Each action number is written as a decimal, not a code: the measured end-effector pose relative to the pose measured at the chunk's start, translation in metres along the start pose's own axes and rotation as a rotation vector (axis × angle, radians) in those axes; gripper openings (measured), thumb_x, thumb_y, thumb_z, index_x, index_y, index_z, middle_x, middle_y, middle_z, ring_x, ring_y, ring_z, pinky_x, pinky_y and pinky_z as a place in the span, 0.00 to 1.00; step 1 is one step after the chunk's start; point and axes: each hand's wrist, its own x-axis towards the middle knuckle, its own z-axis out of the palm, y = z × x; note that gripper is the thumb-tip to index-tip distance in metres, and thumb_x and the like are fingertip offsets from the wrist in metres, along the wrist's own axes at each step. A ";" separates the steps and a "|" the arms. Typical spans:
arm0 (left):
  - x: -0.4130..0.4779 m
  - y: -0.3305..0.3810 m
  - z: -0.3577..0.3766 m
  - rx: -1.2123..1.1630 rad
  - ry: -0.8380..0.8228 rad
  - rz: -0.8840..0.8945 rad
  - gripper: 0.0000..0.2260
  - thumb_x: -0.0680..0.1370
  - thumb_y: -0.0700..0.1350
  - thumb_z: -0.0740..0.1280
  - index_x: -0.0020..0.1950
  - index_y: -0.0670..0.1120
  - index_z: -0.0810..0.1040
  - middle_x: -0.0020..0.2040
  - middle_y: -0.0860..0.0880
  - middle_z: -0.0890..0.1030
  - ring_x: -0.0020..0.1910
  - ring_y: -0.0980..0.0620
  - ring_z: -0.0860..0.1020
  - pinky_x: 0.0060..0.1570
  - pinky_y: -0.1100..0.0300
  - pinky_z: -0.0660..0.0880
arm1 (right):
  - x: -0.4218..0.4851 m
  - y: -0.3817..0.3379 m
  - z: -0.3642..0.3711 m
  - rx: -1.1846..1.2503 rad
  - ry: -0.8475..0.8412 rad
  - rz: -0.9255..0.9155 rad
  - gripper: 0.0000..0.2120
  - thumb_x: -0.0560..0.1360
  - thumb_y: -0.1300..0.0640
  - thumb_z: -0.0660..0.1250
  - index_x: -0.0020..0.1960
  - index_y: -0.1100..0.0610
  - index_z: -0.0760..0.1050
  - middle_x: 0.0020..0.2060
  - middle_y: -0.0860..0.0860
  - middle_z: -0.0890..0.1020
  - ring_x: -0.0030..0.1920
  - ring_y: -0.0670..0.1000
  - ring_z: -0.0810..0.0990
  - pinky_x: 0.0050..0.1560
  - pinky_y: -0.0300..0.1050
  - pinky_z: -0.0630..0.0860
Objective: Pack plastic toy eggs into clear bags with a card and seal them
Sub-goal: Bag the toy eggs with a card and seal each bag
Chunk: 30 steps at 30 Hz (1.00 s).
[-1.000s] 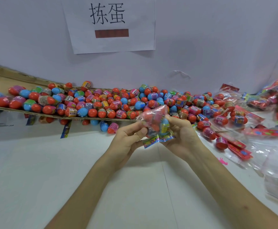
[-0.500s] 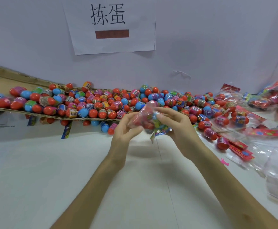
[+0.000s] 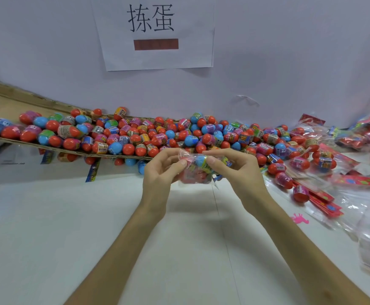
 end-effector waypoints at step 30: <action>-0.002 0.003 0.007 -0.126 0.050 -0.052 0.07 0.84 0.38 0.63 0.49 0.48 0.78 0.49 0.47 0.86 0.48 0.52 0.85 0.40 0.54 0.84 | -0.004 0.002 0.009 -0.099 0.040 -0.097 0.06 0.79 0.55 0.71 0.47 0.45 0.85 0.42 0.43 0.87 0.46 0.44 0.83 0.41 0.37 0.79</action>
